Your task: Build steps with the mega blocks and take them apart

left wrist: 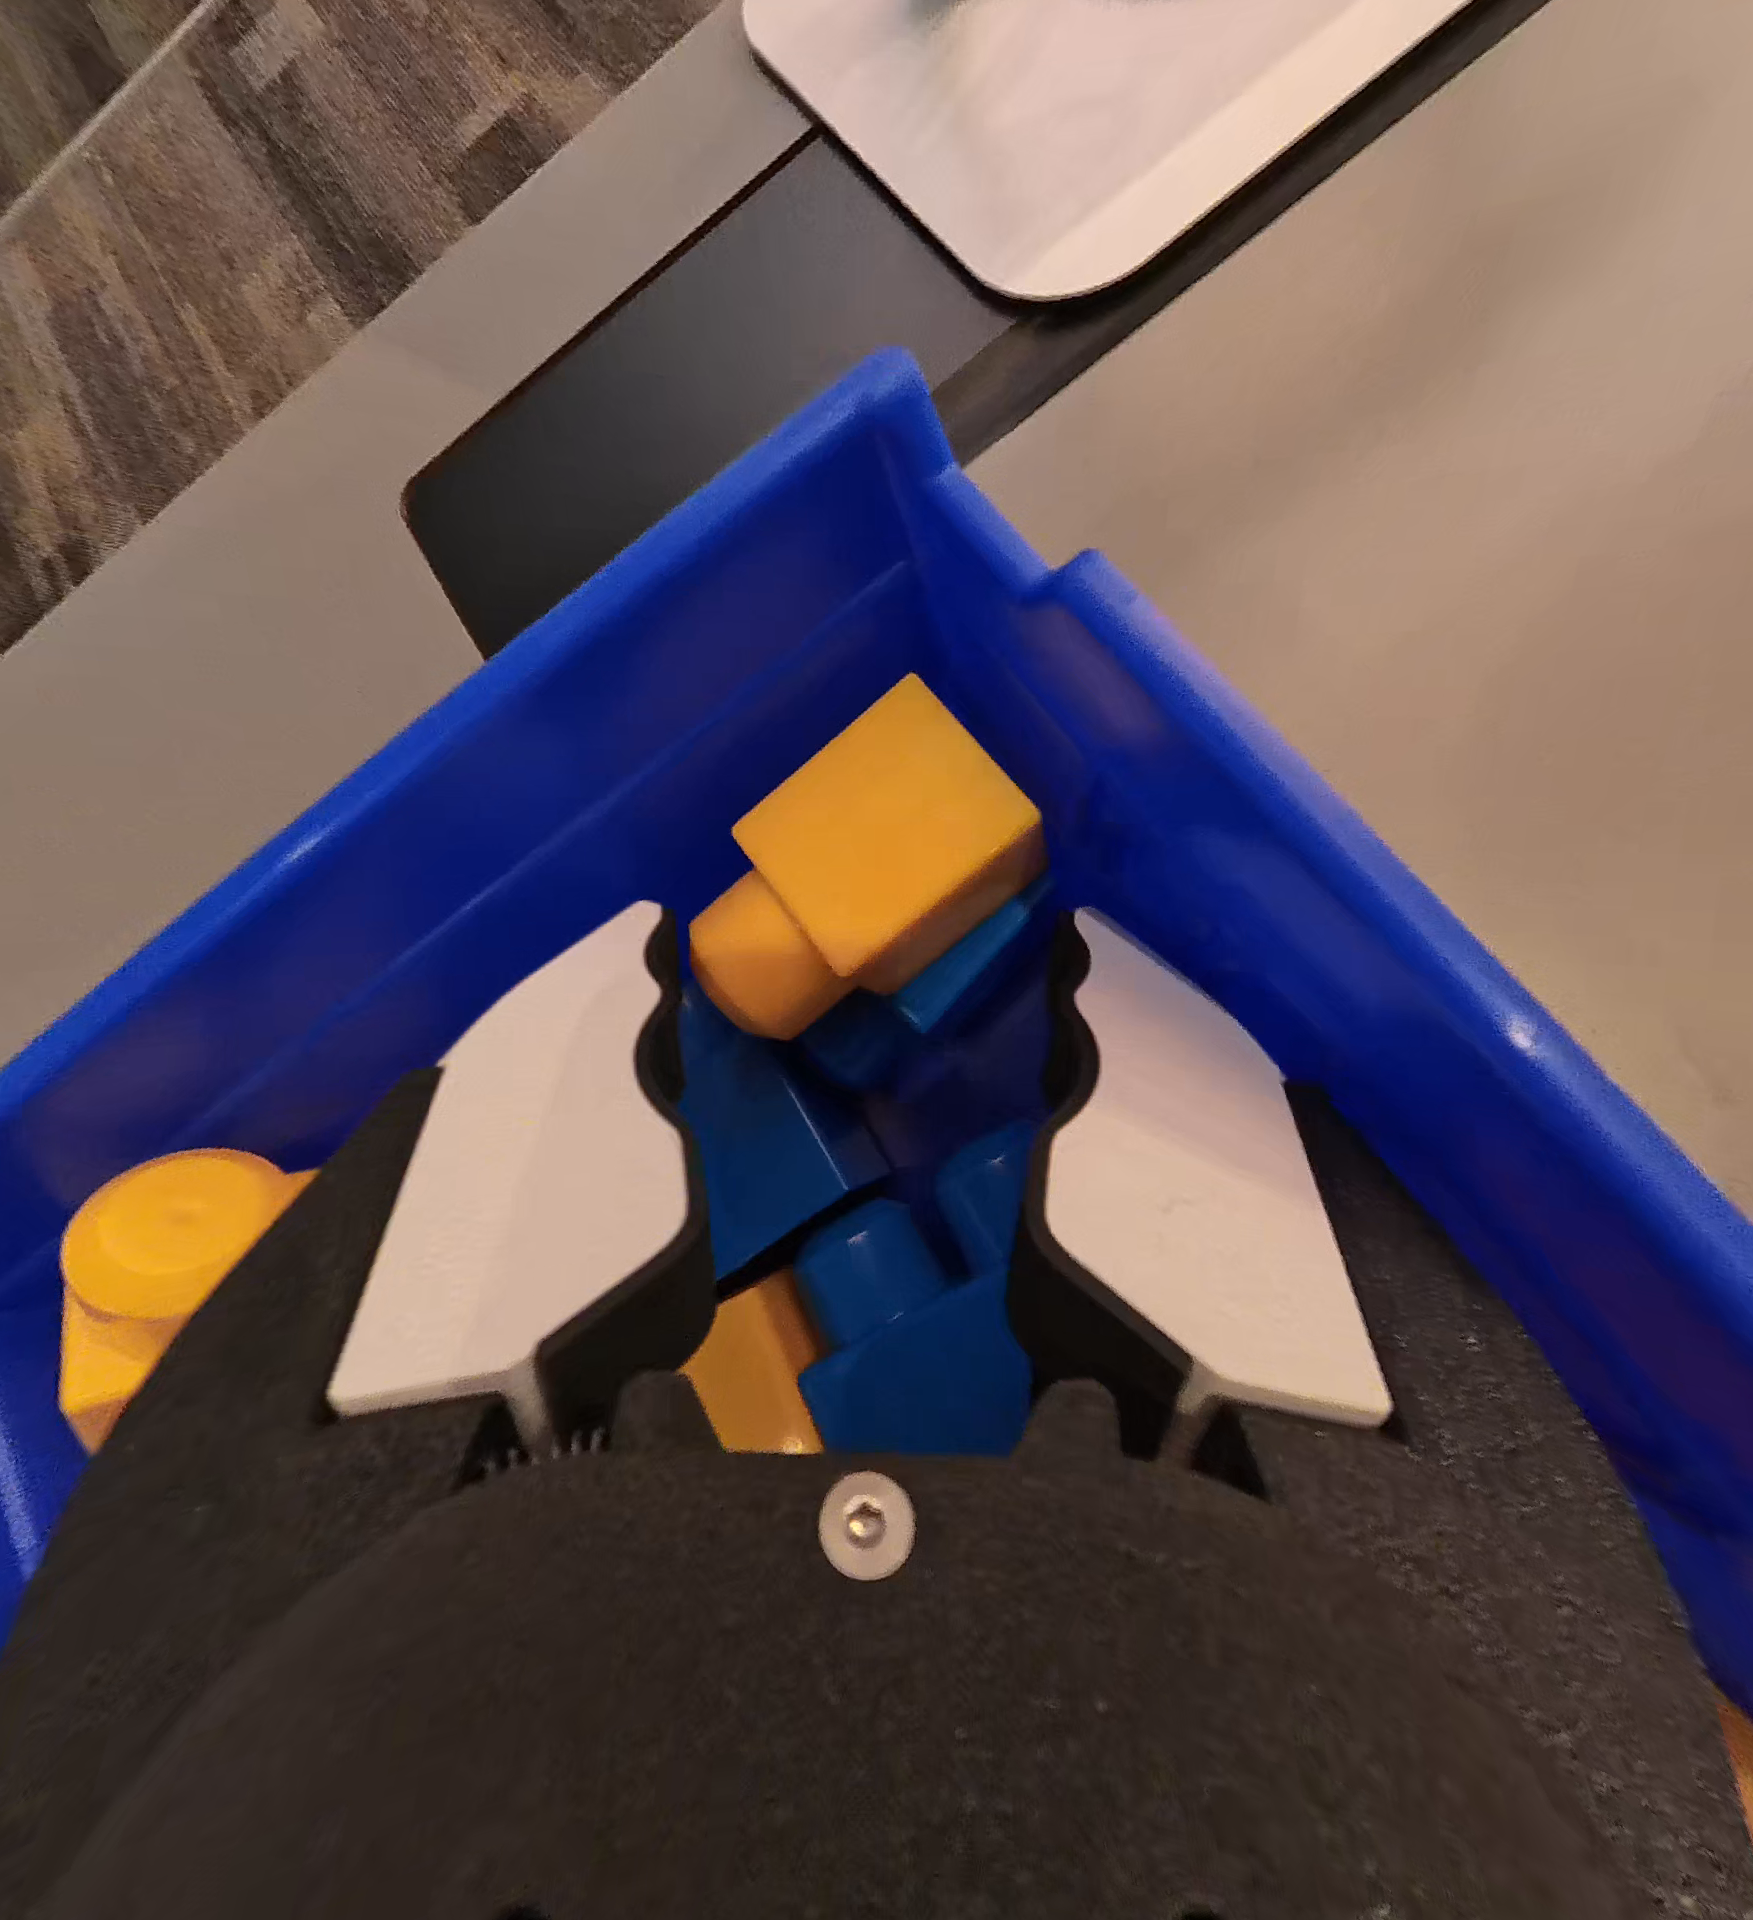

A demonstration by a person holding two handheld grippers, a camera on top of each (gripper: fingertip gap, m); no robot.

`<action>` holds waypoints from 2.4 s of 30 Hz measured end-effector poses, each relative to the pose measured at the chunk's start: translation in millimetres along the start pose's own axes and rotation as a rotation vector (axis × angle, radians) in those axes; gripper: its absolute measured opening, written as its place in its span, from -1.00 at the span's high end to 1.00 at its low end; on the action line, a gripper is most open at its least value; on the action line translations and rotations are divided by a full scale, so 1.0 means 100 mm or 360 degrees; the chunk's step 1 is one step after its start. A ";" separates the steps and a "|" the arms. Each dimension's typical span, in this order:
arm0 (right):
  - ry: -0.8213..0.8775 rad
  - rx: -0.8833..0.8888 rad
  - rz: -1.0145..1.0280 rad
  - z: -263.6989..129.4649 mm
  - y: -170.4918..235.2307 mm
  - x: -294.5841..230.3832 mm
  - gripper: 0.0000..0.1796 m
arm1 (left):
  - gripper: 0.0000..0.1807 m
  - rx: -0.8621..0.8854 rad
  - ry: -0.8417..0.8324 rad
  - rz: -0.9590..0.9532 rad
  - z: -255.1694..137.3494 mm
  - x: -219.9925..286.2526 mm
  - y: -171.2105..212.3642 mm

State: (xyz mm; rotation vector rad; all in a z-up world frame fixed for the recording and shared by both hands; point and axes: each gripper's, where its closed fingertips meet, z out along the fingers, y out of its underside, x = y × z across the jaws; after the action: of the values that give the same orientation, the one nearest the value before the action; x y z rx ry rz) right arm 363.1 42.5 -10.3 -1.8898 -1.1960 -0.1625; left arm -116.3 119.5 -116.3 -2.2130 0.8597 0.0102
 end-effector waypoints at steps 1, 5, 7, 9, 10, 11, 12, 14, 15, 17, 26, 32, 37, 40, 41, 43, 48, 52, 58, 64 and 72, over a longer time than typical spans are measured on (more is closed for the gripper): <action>-0.0005 -0.0005 0.0001 0.01 0.01 -0.01 0.53 | 0.24 0.0011 0.0019 -0.0018 0.00 0.00 0.00; -0.0023 -0.0027 0.0006 0.04 0.04 -0.03 0.53 | 0.27 0.0031 0.0060 -0.0040 0.00 0.02 0.01; -0.0027 -0.0030 0.0003 0.05 0.04 -0.04 0.53 | 0.26 -0.0014 0.0076 -0.0052 -0.02 0.04 0.05; -0.0028 -0.0032 -0.0002 0.05 0.04 -0.05 0.53 | 0.25 -0.0075 0.0097 -0.0036 -0.05 0.07 0.11; -0.0029 -0.0034 -0.0001 0.05 0.04 -0.05 0.53 | 0.27 -0.0103 0.0110 -0.0024 -0.07 0.09 0.15; -0.0032 -0.0037 0.0001 0.05 0.05 -0.05 0.53 | 0.29 -0.0118 0.0120 -0.0012 -0.10 0.10 0.18; -0.0036 -0.0040 0.0004 0.05 0.06 -0.06 0.53 | 0.31 -0.0127 0.0127 -0.0006 -0.11 0.11 0.20; -0.0040 -0.0046 0.0005 0.06 0.07 -0.06 0.53 | 0.30 -0.0108 0.0119 -0.0022 -0.13 0.09 0.21; -0.0039 -0.0050 0.0004 0.05 0.08 -0.06 0.53 | 0.28 -0.0087 0.0110 -0.0037 -0.12 0.07 0.20; -0.0038 -0.0052 0.0002 0.05 0.08 -0.07 0.53 | 0.24 -0.0047 0.0110 -0.0067 -0.10 0.04 0.17; -0.0049 -0.0040 0.0001 0.05 0.07 -0.07 0.53 | 0.41 0.0027 0.0119 0.0046 -0.07 0.14 0.06; -0.0055 -0.0036 -0.0003 0.06 0.06 -0.07 0.53 | 0.49 0.0002 0.0092 0.0093 -0.10 0.13 0.08; -0.0053 -0.0040 -0.0010 0.06 0.07 -0.07 0.53 | 0.50 -0.0013 0.0018 0.0083 -0.22 0.02 0.10; -0.0032 -0.0031 -0.0019 0.05 0.06 -0.04 0.53 | 0.50 0.0025 -0.0049 0.0066 -0.42 -0.08 0.05; -0.0019 -0.0024 -0.0026 0.03 0.04 -0.03 0.53 | 0.50 0.0051 -0.0087 0.0070 -0.50 -0.12 0.02; 0.0020 0.0007 -0.0035 -0.01 -0.01 0.00 0.53 | 0.50 0.0093 -0.0157 0.0092 -0.69 -0.17 -0.05; 0.0155 0.0178 0.0001 -0.23 -0.32 0.09 0.53 | 0.50 0.0295 -0.0245 0.0312 -1.16 0.06 -0.50; -0.0269 0.0651 0.0362 -0.48 -0.97 -0.28 0.54 | 0.50 0.0471 -0.0100 0.0614 -1.35 0.80 -0.97; -0.1544 0.1004 0.1058 -0.73 -1.67 -1.07 0.53 | 0.51 0.0775 0.0303 0.0999 -1.55 2.13 -1.37; -0.2043 0.0702 0.1087 -0.57 -1.69 -1.69 0.52 | 0.51 0.0812 0.0567 0.1291 -1.65 2.93 -1.27; -0.2241 0.0270 0.0850 -0.47 -1.53 -2.33 0.55 | 0.59 0.0715 0.0690 0.1443 -1.57 3.23 -1.09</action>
State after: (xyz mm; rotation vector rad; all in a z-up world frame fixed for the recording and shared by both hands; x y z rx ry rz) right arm 134.7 -123.5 -10.4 -2.0177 -1.3361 1.7300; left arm 159.3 -115.7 -16.2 -1.2783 1.8351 -0.2122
